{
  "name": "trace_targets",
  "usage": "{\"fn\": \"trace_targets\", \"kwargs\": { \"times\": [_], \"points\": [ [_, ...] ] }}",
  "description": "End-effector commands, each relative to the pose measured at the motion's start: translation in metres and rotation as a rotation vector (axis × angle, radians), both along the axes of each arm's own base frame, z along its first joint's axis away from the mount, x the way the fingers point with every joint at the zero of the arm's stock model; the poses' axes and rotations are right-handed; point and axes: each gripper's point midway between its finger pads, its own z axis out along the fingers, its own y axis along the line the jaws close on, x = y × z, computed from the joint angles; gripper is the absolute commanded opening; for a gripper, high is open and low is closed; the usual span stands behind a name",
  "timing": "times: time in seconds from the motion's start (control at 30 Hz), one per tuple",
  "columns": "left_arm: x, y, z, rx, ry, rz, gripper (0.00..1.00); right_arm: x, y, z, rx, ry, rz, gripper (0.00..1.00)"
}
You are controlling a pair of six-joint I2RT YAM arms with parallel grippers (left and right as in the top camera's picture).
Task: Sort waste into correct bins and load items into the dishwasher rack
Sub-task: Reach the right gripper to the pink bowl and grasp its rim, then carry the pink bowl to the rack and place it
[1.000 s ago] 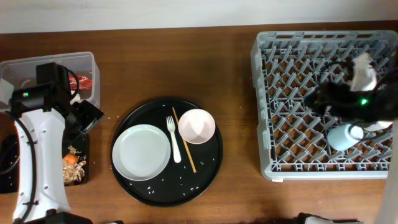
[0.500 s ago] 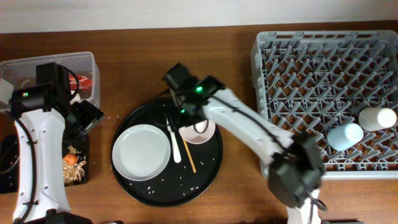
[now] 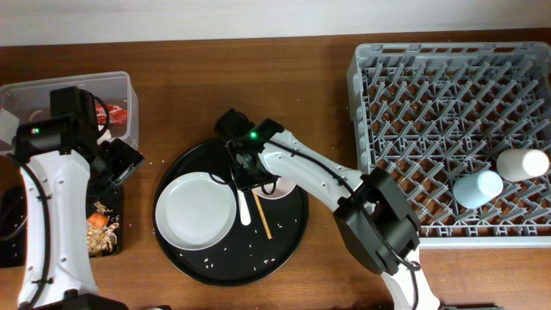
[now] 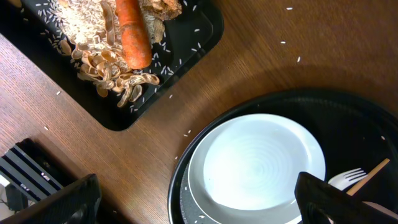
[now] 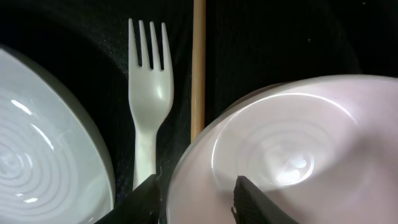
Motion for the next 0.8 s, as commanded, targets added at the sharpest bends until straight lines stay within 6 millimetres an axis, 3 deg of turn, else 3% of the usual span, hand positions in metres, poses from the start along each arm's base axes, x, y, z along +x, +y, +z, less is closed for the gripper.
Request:
{"fn": "trace_targets", "kwargs": {
  "times": [0.0, 0.23, 0.37, 0.4, 0.43, 0.5, 0.6, 0.67, 0.7, 0.73, 0.77],
  "points": [
    [-0.001, 0.004, -0.001, 0.012, 0.008, 0.016, 0.99, -0.009, 0.006, -0.008, -0.076, -0.052, 0.012, 0.41],
    [-0.001, 0.004, -0.001, 0.012, 0.008, 0.016, 0.99, -0.01, 0.007, -0.008, -0.085, -0.059, 0.01, 0.31],
    [-0.001, 0.004, -0.001, 0.012, 0.008, 0.016, 0.99, -0.011, 0.005, -0.007, -0.09, -0.053, 0.008, 0.13],
    [-0.001, 0.004, -0.001, 0.012, 0.008, 0.016, 0.99, -0.01, 0.004, -0.004, -0.09, -0.048, 0.004, 0.12],
    [-0.001, 0.004, -0.001, 0.012, 0.008, 0.016, 0.99, -0.007, 0.0, 0.001, -0.096, -0.043, -0.006, 0.04],
    [-0.001, 0.004, -0.001, 0.012, 0.008, 0.016, 0.99, 0.0, -0.005, 0.015, -0.098, -0.04, -0.025, 0.04],
    [-0.001, 0.004, -0.001, 0.012, 0.008, 0.016, 0.99, 0.013, -0.014, 0.049, -0.086, -0.032, -0.061, 0.04],
    [-0.001, 0.004, -0.001, 0.012, 0.008, 0.016, 0.99, 0.021, -0.02, 0.082, -0.062, -0.038, -0.086, 0.04],
    [-0.001, 0.004, -0.001, 0.012, 0.008, 0.016, 0.99, 0.027, -0.026, 0.107, -0.046, -0.057, -0.096, 0.04],
    [-0.001, 0.004, -0.001, 0.012, 0.008, 0.016, 0.99, 0.033, -0.039, 0.145, -0.019, -0.091, -0.108, 0.04],
    [-0.001, 0.004, -0.001, 0.012, 0.008, 0.016, 0.99, 0.036, -0.048, 0.16, -0.008, -0.104, -0.126, 0.04]
  ]
}}
